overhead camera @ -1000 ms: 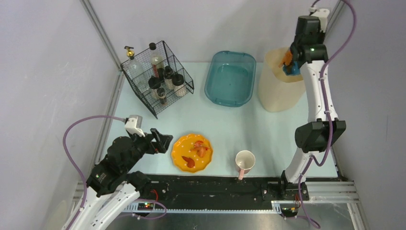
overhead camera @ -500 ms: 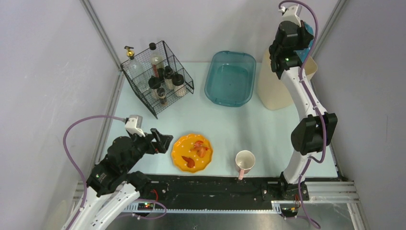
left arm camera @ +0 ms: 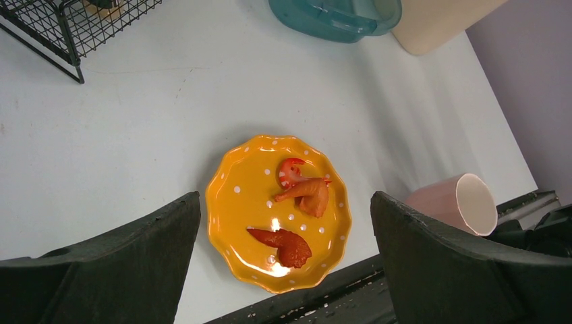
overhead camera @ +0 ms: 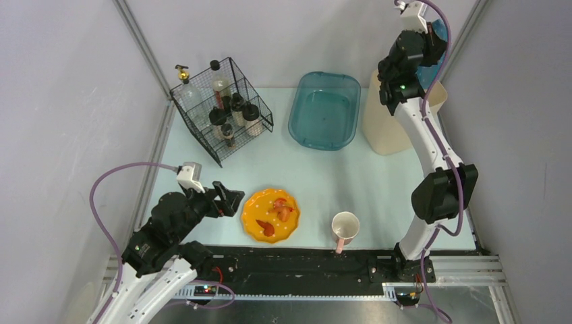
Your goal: Clear the kitchen counter
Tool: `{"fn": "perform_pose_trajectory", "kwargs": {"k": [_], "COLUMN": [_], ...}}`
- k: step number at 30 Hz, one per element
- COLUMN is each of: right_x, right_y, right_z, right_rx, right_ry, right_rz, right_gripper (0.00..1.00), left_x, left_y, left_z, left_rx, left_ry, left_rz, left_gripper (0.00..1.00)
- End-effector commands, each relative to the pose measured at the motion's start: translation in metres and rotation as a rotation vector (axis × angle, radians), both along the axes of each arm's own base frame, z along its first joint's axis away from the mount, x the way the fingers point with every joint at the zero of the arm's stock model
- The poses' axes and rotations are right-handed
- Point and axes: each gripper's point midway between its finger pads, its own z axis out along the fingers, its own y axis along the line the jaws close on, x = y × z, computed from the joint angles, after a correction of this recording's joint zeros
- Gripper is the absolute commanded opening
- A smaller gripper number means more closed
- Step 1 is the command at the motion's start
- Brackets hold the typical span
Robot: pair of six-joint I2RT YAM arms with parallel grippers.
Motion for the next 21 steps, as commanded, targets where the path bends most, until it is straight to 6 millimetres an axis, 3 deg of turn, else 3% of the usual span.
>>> {"fn": "perform_pose_trajectory", "kwargs": {"k": [1, 7, 12, 18, 21], "right_x": [-0.053, -0.059, -0.055, -0.038, -0.025], "right_y": [0.000, 0.030, 0.072, 0.138, 0.174], "right_z": [0.091, 0.114, 0.125, 0.111, 0.090], "right_rx": [0.158, 0.225, 0.308, 0.453, 0.541], "right_ry": [-0.351, -0.419, -0.433, -0.387, -0.336], "right_rz": [0.086, 0.213, 0.377, 0.590, 0.676], "right_gripper": [0.00, 0.00, 0.00, 0.00, 0.00], "left_x": [0.002, 0.002, 0.003, 0.003, 0.004], "left_y": [-0.006, -0.006, -0.007, -0.006, -0.007], "left_z": [0.005, 0.003, 0.002, 0.002, 0.001], "left_rx": [-0.016, -0.011, -0.009, -0.008, -0.004], "left_ry": [-0.012, -0.006, -0.004, -0.003, 0.000], "left_rz": [-0.019, -0.019, -0.019, -0.016, -0.017], "left_gripper": [1.00, 1.00, 1.00, 1.00, 1.00]}}
